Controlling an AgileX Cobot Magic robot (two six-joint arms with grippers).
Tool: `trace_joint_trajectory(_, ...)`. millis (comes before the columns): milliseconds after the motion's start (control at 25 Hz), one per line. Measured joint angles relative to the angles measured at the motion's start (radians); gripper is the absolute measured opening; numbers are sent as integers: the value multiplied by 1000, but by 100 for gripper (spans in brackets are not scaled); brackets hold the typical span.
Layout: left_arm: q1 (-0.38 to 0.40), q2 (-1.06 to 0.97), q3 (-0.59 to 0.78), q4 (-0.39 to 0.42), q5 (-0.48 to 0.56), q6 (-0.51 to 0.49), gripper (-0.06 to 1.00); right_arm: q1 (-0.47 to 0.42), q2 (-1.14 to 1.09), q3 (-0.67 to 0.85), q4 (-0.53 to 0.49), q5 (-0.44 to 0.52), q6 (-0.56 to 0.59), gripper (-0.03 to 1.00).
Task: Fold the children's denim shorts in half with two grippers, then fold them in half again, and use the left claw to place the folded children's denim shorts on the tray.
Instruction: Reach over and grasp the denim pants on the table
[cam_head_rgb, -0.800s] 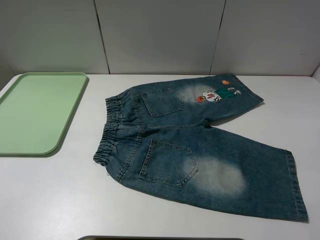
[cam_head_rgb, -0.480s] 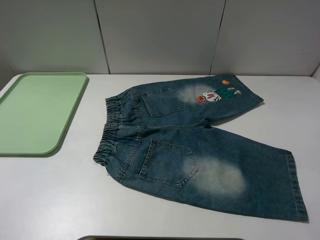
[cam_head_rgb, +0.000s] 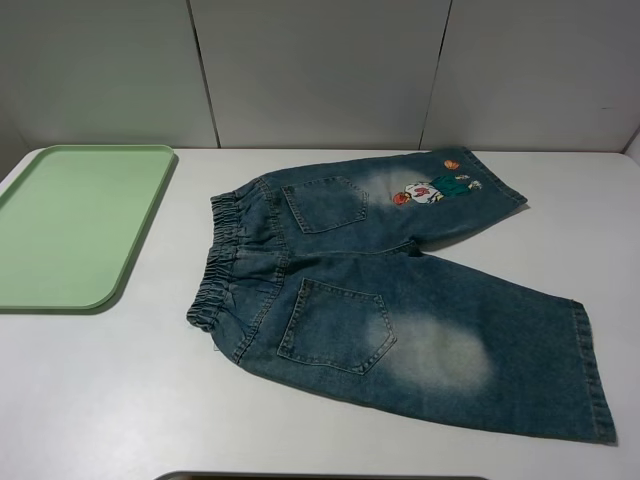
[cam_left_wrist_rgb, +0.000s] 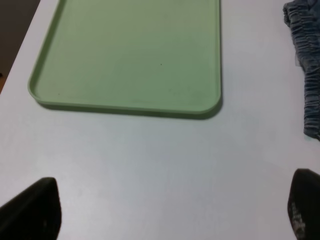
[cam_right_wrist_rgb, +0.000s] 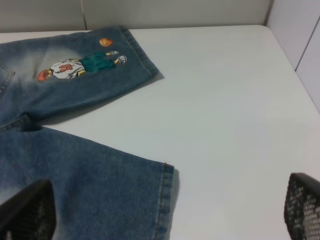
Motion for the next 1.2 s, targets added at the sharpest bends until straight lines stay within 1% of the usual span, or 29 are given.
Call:
trace_joint_trajectory(600, 0, 0, 0, 0, 0, 2, 90, 0, 0, 0, 5, 0, 0, 69)
trace_joint_trajectory(760, 0, 23, -14, -5, 20, 48, 90, 0, 5, -6, 23, 1, -22, 69)
trace_joint_trajectory(880, 0, 111, -63, -7, 28, 100, 90, 0, 86, -62, 40, 1, -28, 69)
trace_joint_trajectory(1040, 2, 273, -148, -11, 28, 174, 90, 0, 286, -172, 61, -6, -75, 69)
trace_joint_trajectory(1120, -2, 361, -194, -32, 27, 212, 90, 0, 406, -227, 80, -24, -110, 69)
trace_joint_trajectory(1200, -31, 446, -235, -57, 22, 247, 90, 2, 515, -279, 113, -52, -152, 69)
